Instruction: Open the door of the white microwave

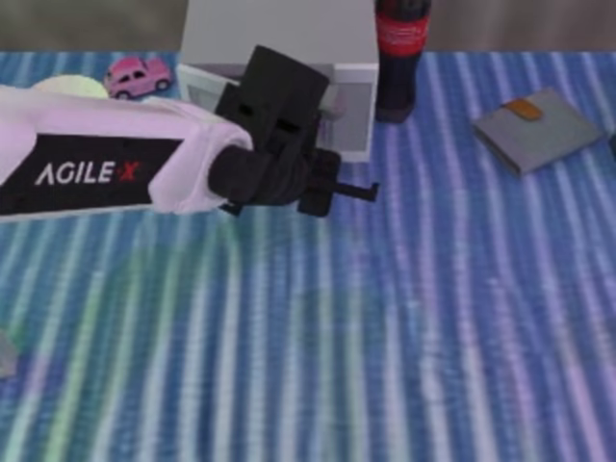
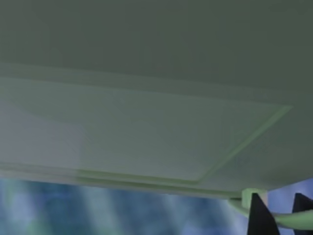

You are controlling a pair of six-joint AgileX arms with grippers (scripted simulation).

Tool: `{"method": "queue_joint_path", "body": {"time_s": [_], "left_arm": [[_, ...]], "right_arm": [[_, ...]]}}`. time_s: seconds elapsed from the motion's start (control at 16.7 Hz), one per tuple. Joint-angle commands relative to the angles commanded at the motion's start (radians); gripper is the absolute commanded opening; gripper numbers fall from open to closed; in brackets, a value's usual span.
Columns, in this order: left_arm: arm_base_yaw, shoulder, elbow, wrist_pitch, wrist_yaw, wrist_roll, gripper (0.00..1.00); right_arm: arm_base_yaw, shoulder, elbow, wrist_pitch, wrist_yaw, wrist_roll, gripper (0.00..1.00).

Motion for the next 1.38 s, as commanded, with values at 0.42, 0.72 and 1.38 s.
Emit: {"method": "queue_joint_path", "body": {"time_s": [0.42,0.72,1.38], "left_arm": [[0.0,0.0,0.0,0.0,0.0,0.0,0.0],[-0.003,-0.004,-0.007,0.002,0.015,0.006,0.0],[0.016,-0.031,-0.045,0.02,0.045,0.054,0.0]], "right_arm": [[0.0,0.0,0.0,0.0,0.0,0.0,1.0],[0.0,0.0,0.0,0.0,0.0,0.0,1.0],[0.0,0.0,0.0,0.0,0.0,0.0,1.0]]}}
